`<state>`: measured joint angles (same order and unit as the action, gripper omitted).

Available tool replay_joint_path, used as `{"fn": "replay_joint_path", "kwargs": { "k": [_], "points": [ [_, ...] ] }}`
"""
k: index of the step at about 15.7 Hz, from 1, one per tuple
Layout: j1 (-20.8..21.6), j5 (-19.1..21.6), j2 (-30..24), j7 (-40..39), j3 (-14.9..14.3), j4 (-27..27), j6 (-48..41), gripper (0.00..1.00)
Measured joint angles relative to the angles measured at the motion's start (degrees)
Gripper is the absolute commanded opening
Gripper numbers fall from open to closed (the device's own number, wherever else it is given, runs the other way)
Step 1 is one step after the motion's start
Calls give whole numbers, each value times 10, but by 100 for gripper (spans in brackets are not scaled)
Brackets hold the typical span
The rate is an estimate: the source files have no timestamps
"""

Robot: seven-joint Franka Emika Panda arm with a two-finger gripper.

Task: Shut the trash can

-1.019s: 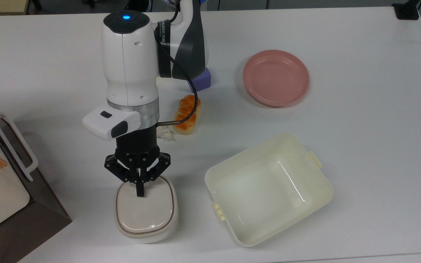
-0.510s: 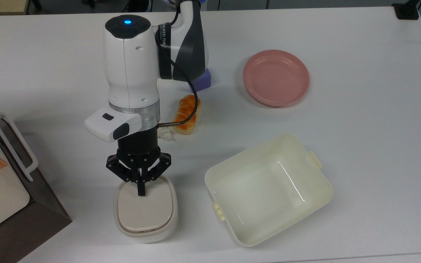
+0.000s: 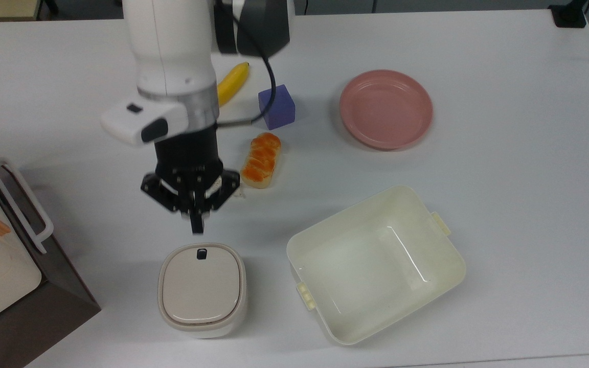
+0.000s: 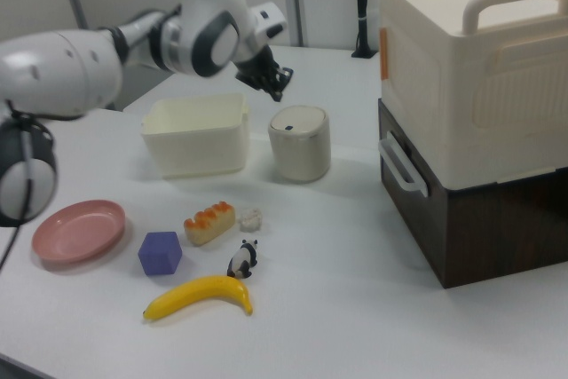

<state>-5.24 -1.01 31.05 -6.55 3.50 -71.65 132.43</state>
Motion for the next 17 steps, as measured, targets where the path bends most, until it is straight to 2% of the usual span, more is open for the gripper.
{"fn": "replay_joint_path", "kwargs": {
  "k": [4,7,9,13,14,15,16,17],
  "points": [
    [-1,0,-125,20,0,-110,-83,0],
    [-2,0,-209,26,0,-175,-203,0],
    [-2,0,-246,26,0,-196,-259,0],
    [-2,-3,-303,26,1,-252,-291,3],
    [-2,-3,-314,27,1,-264,-299,8],
    [-1,-3,-322,34,2,-272,-308,29],
    [-1,-4,-328,46,2,-277,-315,34],
    [0,-4,-331,59,2,-280,-320,54]
  ]
}}
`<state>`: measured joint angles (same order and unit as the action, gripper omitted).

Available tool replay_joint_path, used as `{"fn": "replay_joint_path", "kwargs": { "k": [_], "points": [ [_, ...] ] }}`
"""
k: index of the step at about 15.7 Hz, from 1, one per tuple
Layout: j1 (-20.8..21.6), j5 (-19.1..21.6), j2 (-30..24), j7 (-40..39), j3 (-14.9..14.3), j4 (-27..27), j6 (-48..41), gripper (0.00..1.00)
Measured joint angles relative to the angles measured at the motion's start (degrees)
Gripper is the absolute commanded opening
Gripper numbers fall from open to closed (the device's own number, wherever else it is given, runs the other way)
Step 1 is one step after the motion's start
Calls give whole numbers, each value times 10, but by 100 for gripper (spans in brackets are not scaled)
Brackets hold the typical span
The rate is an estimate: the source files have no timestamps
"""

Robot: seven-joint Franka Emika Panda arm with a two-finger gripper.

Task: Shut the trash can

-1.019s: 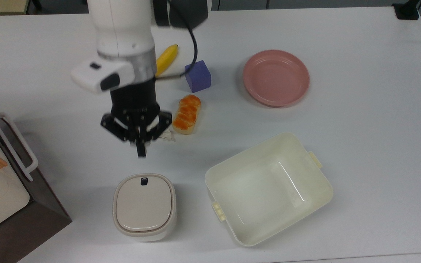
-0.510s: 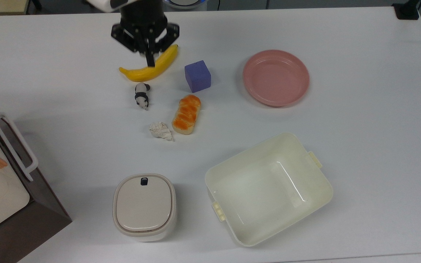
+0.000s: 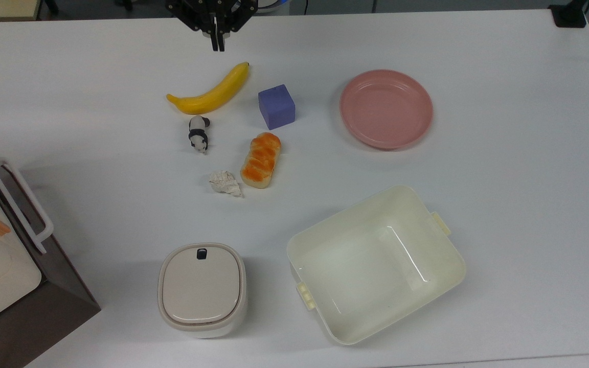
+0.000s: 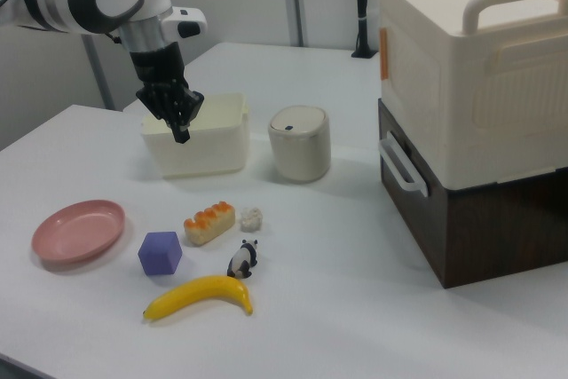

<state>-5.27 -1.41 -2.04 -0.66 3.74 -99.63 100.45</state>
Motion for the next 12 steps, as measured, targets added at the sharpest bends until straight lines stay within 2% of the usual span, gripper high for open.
{"fn": "replay_joint_path", "kwargs": {
  "k": [1,2,7,12],
  "points": [
    [0,0,-1,9,0,-1,-2,95],
    [1,0,-2,14,0,-1,-2,100],
    [1,-6,-1,19,0,-2,-2,100],
    [15,-43,4,19,3,-7,-2,100]
  ]
}}
